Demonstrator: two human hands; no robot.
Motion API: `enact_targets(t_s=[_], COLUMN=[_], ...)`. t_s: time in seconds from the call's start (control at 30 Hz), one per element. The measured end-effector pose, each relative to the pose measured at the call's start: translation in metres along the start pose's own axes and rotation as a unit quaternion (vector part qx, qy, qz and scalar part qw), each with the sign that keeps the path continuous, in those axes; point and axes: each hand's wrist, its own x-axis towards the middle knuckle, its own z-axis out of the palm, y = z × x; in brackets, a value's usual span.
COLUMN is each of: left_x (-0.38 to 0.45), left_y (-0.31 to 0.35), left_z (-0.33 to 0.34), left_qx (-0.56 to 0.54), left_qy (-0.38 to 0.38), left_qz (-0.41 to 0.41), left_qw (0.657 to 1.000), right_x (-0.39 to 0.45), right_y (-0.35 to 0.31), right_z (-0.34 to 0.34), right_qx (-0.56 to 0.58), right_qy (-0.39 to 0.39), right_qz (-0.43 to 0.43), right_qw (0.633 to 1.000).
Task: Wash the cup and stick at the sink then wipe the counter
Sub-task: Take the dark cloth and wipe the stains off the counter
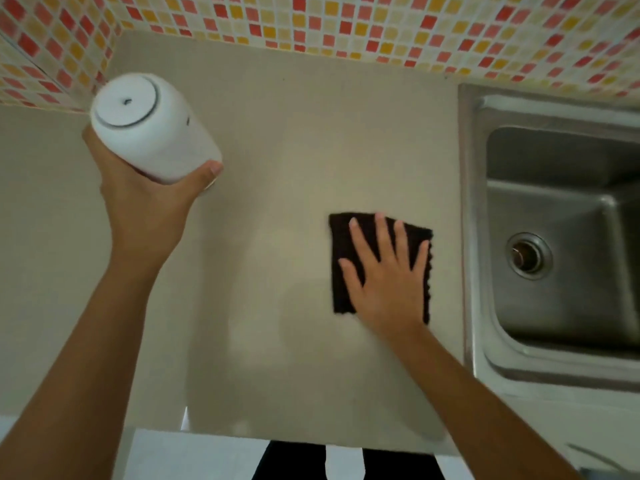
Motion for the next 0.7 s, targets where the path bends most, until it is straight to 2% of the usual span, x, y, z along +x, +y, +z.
enact_targets(t_s=[0.1, 0.23, 0.3, 0.37, 0.47, 0.53, 0.63, 0.7], left_x=[-0.007, -0.024, -0.027, -0.027, -0.023, -0.022, -0.018, -0.016], left_y=[-0.003, -0.008, -0.008, -0.01, -0.009, -0.007, -0.004, -0.007], left_z=[0.008, 0.017, 0.021, 0.022, 0.025, 0.026, 0.026, 0.026], left_qx=[-0.009, -0.009, -0.008, -0.008, -0.017, -0.014, -0.006, -0.004], left_qy=[-0.012, -0.015, -0.021, -0.025, -0.036, -0.037, -0.033, -0.031], left_qz=[0.013, 0.009, 0.006, 0.005, 0.001, 0.001, 0.009, 0.015], left_qw=[1.0, 1.0, 1.0, 1.0, 0.999, 0.999, 0.999, 0.999], right_x=[0.079, 0.146, 0.111, 0.028, -0.112, -0.135, -0.056, 0.034], right_y=[0.031, -0.002, -0.023, -0.048, -0.08, -0.078, -0.068, -0.063], right_z=[-0.004, 0.002, 0.004, 0.005, 0.005, 0.007, 0.005, 0.009], right_qx=[0.019, 0.041, 0.037, 0.035, 0.043, 0.036, 0.04, 0.035], right_qy=[0.006, 0.012, 0.024, 0.031, -0.025, -0.052, -0.025, 0.007], right_qz=[0.078, 0.146, 0.116, 0.05, -0.019, -0.038, -0.057, -0.023], right_qw=[0.997, 0.988, 0.992, 0.998, 0.999, 0.997, 0.997, 0.999])
